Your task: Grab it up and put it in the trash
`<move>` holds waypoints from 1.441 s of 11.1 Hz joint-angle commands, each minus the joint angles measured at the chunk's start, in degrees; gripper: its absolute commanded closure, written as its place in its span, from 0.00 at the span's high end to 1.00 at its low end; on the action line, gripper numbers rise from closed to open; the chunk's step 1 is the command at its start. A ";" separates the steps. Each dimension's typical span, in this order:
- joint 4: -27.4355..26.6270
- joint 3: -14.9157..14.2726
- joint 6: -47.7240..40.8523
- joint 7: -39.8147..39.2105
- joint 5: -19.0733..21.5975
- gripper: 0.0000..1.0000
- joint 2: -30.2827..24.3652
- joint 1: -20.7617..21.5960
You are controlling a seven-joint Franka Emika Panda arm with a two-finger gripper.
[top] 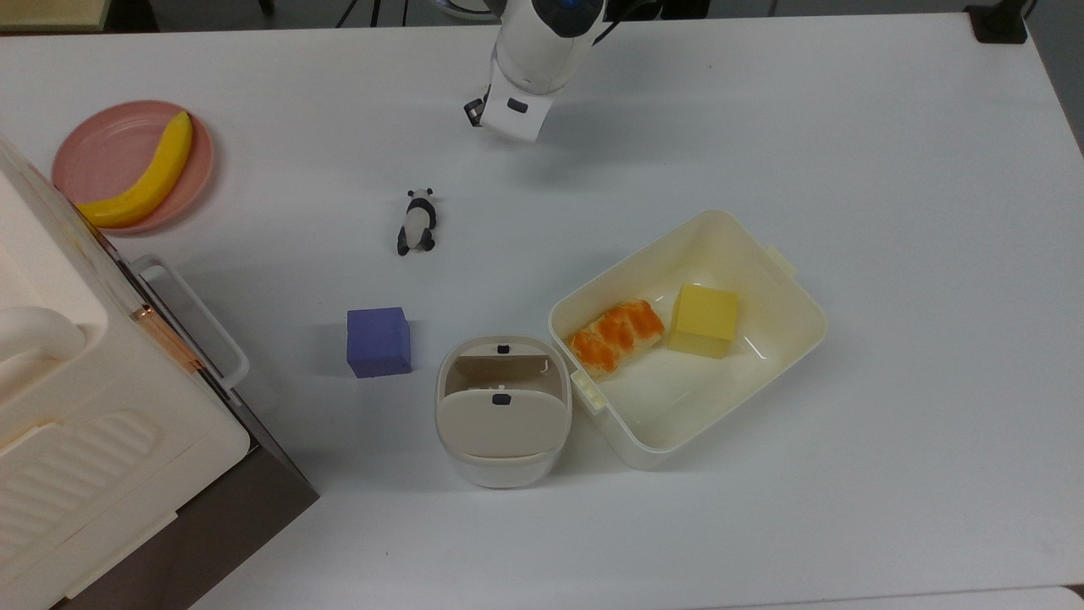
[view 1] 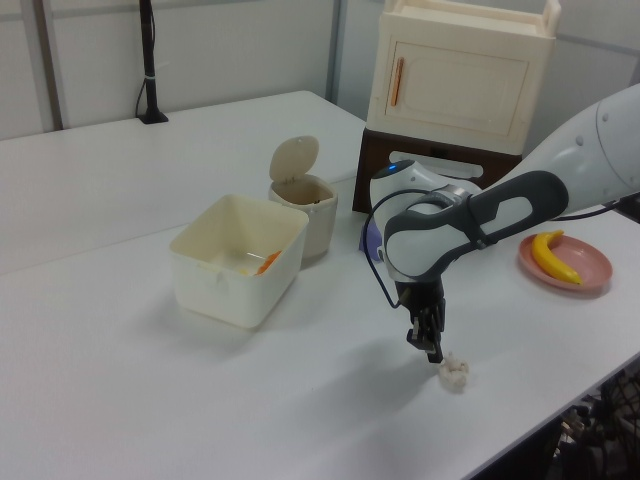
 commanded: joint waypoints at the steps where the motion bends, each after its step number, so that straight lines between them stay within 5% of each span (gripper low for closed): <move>1: -0.36 -0.47 -2.87 -0.69 -1.01 1.00 -2.21 -0.67; 8: -0.54 -0.47 -9.73 -4.28 -1.28 1.00 -4.05 -1.55; 16: -0.54 -0.47 -8.86 -4.29 -1.28 0.82 -0.99 -1.12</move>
